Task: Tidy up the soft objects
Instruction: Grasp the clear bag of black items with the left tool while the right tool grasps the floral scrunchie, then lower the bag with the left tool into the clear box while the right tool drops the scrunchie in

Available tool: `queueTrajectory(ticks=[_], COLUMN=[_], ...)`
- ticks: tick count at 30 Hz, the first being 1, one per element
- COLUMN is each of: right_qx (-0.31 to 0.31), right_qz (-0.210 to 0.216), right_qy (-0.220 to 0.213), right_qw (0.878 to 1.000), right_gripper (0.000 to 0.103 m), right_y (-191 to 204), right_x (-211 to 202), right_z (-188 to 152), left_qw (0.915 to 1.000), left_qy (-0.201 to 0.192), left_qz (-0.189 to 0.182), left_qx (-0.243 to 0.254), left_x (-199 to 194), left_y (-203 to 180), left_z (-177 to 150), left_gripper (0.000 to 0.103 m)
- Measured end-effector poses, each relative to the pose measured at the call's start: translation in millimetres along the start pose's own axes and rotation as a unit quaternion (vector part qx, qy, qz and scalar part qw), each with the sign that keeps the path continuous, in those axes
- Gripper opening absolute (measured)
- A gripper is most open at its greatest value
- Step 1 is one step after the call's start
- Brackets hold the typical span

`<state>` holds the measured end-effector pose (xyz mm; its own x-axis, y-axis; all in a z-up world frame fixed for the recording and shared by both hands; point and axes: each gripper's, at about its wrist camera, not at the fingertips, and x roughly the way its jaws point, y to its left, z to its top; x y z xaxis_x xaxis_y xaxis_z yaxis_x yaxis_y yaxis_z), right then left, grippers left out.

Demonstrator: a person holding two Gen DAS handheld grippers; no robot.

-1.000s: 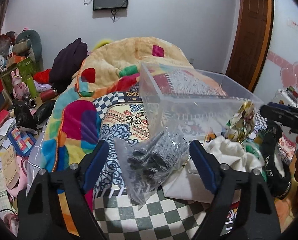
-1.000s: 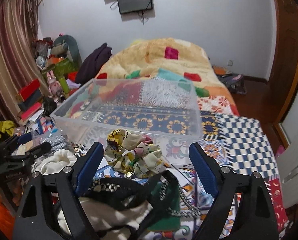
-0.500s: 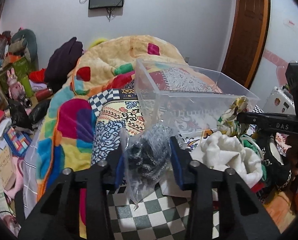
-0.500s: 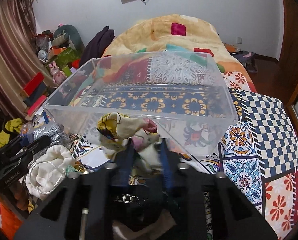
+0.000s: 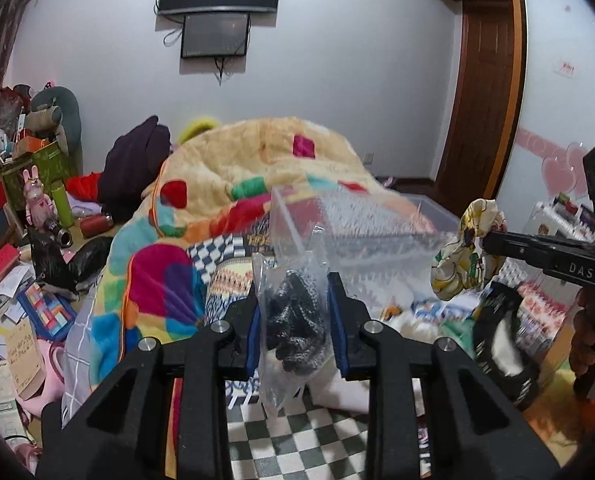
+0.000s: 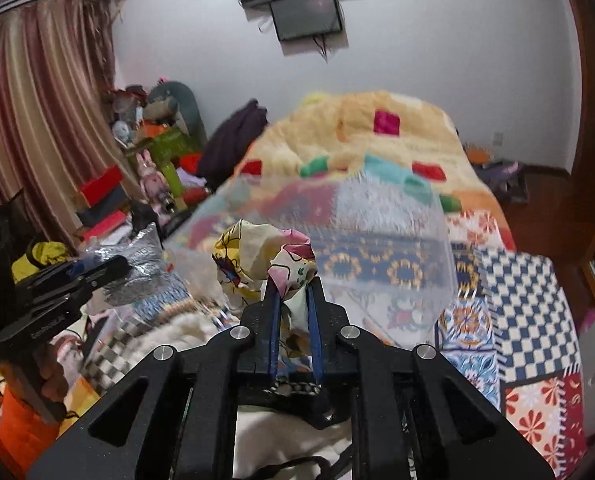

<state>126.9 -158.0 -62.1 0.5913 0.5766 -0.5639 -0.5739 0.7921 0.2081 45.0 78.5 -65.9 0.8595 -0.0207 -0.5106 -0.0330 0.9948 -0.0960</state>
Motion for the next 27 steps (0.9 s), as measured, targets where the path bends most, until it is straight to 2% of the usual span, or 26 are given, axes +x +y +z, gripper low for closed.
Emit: queueTrajectory(ticks=[6, 9, 12, 17, 20, 23, 27], right_qx=[-0.011, -0.008, 0.002, 0.016, 0.028, 0.038, 0.043], right_qz=[-0.013, -0.023, -0.031, -0.058, -0.059, -0.064, -0.066], right_qy=[-0.042, -0.048, -0.048, -0.039, -0.025, -0.003, 0.026], right_qw=[0.999, 0.999, 0.998, 0.997, 0.998, 0.997, 0.997], right_gripper=[0.011, 0.011, 0.011, 0.011, 0.011, 0.011, 0.011], right_y=[0.6, -3.7, -14.0, -31.3, -40.1, -48.7, -51.8], right_x=[-11.5, -8.0, -1.1, 17.5, 26.6, 44.2, 60.6], right_z=[19.4, 27.8, 34.2, 39.7, 38.5, 34.6, 27.2], left_qw=[0.9994, 0.9989, 0.9992, 0.9996, 0.9992, 0.9969, 0.9949], left_qy=[-0.032, -0.039, -0.034, 0.004, 0.029, 0.071, 0.089], left_qz=[-0.014, -0.025, -0.018, -0.022, -0.019, -0.025, -0.015], left_qx=[0.007, 0.004, 0.007, 0.014, 0.020, 0.023, 0.045], left_x=[-8.7, -3.1, 12.1, 48.9, 69.7, 95.1, 112.4], left_y=[-9.9, -15.1, -19.8, -25.0, -27.1, -28.8, -37.0], left_z=[28.5, 41.9, 53.9, 62.7, 62.2, 60.6, 55.2], left_gripper=[0.029, 0.029, 0.029, 0.029, 0.029, 0.029, 0.029])
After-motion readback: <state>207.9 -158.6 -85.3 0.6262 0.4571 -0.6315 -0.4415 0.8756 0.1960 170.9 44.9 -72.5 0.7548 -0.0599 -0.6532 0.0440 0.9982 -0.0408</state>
